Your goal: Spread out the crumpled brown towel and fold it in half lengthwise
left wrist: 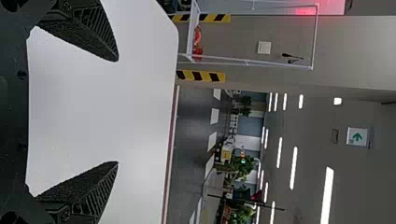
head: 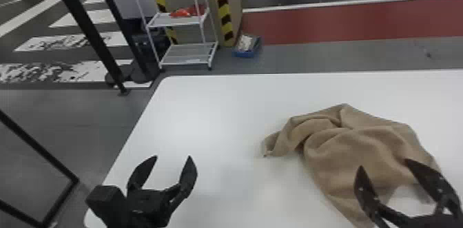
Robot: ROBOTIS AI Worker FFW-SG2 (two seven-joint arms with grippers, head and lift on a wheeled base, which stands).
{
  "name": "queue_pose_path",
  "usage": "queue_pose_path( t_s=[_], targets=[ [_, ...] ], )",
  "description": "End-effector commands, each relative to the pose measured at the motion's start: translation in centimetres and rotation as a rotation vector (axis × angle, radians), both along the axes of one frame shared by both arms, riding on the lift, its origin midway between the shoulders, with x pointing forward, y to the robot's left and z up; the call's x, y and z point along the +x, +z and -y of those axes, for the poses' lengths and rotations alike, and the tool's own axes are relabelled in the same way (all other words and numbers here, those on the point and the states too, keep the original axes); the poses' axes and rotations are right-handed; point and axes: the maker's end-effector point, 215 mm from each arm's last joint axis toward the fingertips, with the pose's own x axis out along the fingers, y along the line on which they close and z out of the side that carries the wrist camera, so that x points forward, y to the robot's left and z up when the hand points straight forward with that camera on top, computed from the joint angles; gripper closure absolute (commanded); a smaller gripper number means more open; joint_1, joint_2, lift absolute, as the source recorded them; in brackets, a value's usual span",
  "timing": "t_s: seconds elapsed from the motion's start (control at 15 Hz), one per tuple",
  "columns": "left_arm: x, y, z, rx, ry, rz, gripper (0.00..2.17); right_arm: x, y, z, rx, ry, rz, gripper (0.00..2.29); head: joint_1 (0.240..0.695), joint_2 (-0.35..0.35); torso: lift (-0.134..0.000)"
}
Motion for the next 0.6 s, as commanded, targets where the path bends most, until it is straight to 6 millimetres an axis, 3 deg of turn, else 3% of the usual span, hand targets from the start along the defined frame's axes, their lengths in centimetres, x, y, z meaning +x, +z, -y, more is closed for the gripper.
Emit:
queue_pose_path(
  t_s=[0.0,0.53],
  targets=[
    [-0.11,-0.27,0.05,-0.002,0.0,-0.005,0.1,-0.11,-0.23,0.18,-0.001,-0.003,-0.003,0.23,0.695,0.259,-0.124],
    [-0.04,-0.21,0.93,0.015,-0.031,-0.011,0.1,-0.07,-0.51,1.07,-0.008,-0.016,0.009,0.23,0.695,0.246,-0.124]
  ],
)
